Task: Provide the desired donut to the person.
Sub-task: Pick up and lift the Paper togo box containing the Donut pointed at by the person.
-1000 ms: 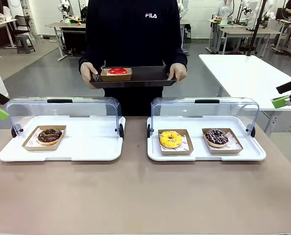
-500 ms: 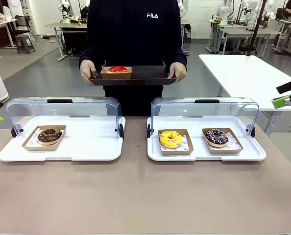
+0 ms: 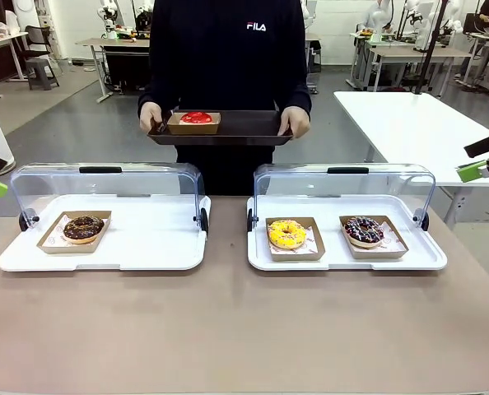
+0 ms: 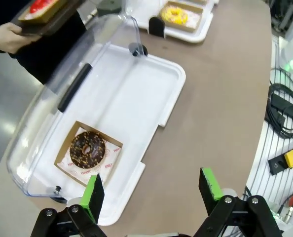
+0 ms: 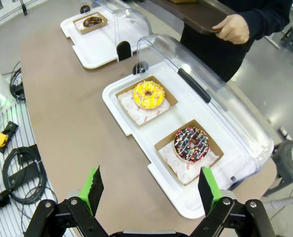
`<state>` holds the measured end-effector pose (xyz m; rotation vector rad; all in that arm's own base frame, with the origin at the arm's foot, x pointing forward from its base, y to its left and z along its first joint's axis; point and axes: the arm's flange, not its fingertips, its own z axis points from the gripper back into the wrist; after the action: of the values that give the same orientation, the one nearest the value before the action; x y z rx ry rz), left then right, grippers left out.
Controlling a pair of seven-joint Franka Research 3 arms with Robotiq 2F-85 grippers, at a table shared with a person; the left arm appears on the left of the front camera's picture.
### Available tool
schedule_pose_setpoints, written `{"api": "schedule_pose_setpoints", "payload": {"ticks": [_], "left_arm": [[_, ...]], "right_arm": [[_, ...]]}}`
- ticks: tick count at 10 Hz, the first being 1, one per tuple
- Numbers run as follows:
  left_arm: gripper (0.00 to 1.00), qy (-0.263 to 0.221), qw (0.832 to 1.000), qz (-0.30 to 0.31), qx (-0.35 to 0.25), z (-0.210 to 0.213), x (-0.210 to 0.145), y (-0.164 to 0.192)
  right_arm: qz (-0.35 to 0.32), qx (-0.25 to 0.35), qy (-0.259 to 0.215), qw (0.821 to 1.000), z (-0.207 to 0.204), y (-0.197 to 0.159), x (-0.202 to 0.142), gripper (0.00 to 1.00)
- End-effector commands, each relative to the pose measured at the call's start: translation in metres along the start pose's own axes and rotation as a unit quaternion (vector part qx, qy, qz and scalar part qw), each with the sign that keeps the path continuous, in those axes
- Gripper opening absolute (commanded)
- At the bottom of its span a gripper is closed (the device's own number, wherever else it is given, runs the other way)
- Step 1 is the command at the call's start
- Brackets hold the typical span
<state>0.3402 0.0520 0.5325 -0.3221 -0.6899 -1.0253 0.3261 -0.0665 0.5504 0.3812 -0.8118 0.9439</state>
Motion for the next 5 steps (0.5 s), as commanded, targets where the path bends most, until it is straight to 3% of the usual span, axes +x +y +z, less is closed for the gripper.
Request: {"api": "schedule_pose_setpoints", "payload": {"ticks": [1, 5], "left_arm": [[1.0, -0.061, 0.998, -0.009, 0.009, -0.0022, -0.015, -0.0041], [1.0, -0.09, 0.996, -0.014, 0.016, -0.0044, -0.0134, -0.0071]], "right_arm": [[0.003, 0.008, -0.015, 1.0, -0.0027, -0.0016, 0.0008, 1.0], [0.003, 0.008, -0.015, 1.0, -0.0027, -0.0016, 0.0008, 1.0]]}}
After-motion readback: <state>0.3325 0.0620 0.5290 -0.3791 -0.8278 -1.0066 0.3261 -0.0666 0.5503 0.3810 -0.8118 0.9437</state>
